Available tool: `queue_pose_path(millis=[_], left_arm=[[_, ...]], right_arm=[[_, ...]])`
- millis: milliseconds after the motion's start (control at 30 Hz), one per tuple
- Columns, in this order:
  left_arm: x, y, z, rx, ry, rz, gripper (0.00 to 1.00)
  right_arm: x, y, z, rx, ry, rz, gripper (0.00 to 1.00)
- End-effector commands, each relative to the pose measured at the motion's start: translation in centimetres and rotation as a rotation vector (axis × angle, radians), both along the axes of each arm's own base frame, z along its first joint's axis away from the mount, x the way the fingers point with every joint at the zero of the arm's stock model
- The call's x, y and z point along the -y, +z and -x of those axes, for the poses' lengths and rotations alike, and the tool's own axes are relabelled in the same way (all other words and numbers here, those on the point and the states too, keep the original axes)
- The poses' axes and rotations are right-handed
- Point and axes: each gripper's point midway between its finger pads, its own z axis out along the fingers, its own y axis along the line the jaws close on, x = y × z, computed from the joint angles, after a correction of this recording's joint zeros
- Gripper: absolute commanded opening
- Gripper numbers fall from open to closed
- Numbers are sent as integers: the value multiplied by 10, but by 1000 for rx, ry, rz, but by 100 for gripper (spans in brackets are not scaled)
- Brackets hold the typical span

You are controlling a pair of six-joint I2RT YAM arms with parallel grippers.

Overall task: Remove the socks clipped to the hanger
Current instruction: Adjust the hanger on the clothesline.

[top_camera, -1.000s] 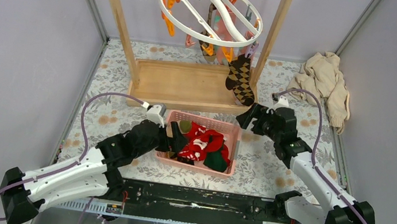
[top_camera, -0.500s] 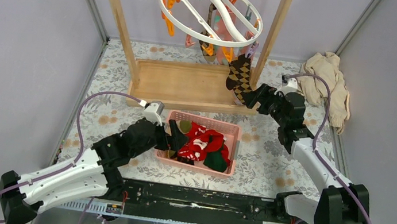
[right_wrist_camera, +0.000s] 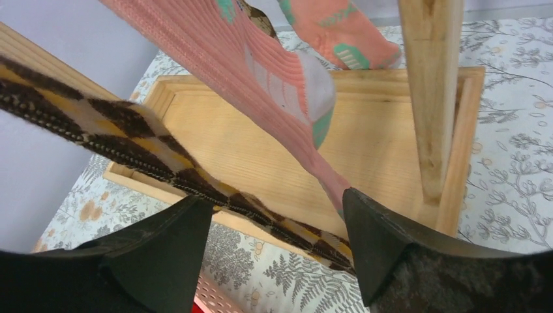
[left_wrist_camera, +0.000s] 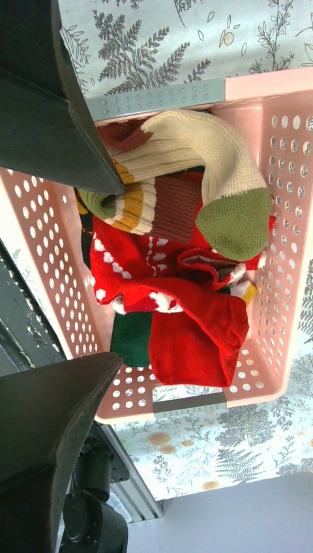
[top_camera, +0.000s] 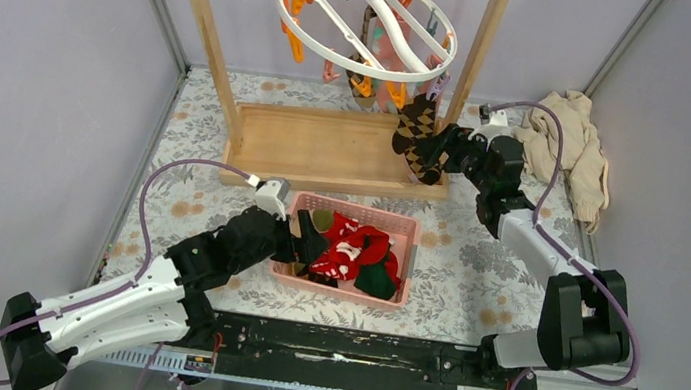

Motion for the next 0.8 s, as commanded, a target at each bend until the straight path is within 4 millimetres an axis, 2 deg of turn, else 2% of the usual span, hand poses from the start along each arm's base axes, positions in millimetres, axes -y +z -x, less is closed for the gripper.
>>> queue_pose_path(millis=[0,167,267,300,367,567,633,767], left_arm=[[7,15,-4,33,-11,44,99],[8,13,-4,29,-13,40,99],[8,13,-4,26,-12,39,99],[8,13,-4,26,-13,39,99],[8,12,-4,24,-12,40,99],[10,12,-5,23,-14,42,99],[11,12,-5,22,-14,44,99],[11,14,-5,25,-14,45,99]], right_arm=[[-14,39,-8,132,89,-28,72],[-19,43,-1,126,126,-51,44],[-22,47,5,123,145,-69,10],[-22,47,7,120,150,-74,3],[-25,51,14,124,171,-84,0],[-32,56,30,115,218,-104,0],[-41,58,37,108,240,-102,0],[-73,64,57,110,291,-55,0]])
